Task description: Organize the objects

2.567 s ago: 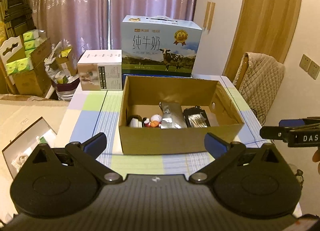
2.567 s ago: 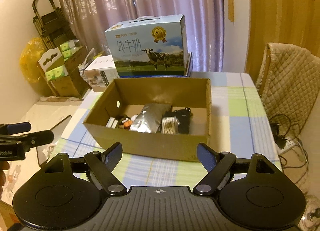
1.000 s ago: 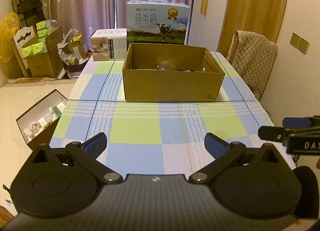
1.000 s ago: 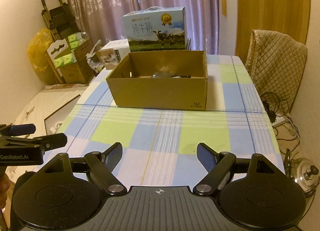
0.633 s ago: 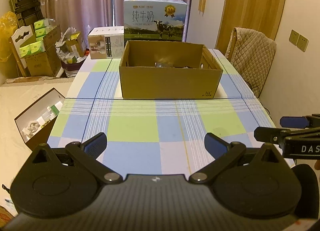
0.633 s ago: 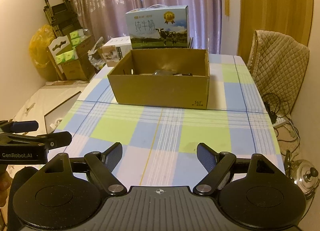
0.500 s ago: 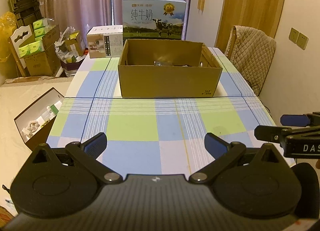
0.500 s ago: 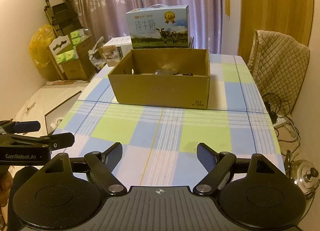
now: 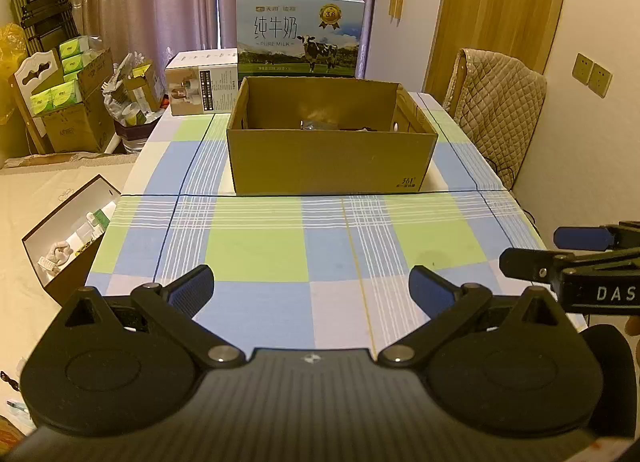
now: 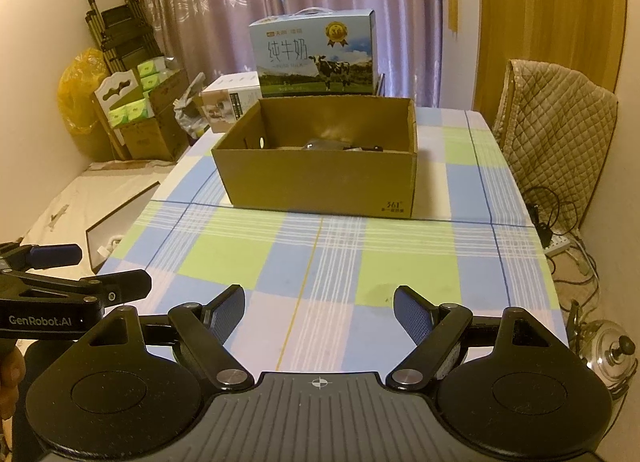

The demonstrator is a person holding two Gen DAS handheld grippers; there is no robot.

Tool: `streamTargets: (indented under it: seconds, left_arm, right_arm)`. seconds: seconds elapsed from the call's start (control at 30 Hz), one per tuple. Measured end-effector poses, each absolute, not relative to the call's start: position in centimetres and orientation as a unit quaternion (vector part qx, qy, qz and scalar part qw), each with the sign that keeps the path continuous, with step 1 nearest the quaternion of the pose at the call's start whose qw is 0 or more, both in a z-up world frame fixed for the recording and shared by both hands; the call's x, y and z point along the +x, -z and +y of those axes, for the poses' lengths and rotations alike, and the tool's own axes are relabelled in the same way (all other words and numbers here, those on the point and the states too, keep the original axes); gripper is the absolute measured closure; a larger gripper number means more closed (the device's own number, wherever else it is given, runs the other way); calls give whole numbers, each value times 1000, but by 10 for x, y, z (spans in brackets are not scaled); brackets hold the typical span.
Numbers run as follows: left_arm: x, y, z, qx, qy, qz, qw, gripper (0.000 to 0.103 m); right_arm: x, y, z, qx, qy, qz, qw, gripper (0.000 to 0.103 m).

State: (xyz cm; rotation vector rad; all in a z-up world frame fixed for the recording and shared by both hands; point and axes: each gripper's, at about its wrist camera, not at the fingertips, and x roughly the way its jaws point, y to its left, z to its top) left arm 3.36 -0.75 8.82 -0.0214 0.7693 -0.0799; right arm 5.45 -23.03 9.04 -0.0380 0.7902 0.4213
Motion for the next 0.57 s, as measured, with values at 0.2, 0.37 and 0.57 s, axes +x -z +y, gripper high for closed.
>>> streamTargets:
  seconds: [0.2,0.37,0.57]
  left_arm:
    - [34,-88,-8,-10,40,375,926,1]
    - [36,-88,-9,-9,40,376,926,1]
    - [36,-88,-7,-16,40,369,928,1]
  right_arm:
    - [55,-89,-230,-19,-204,383,901,24]
    - [56,-88,-230,-18,-204,385,900,24]
    - [56,-88,-230,-17,-204,384,900,24]
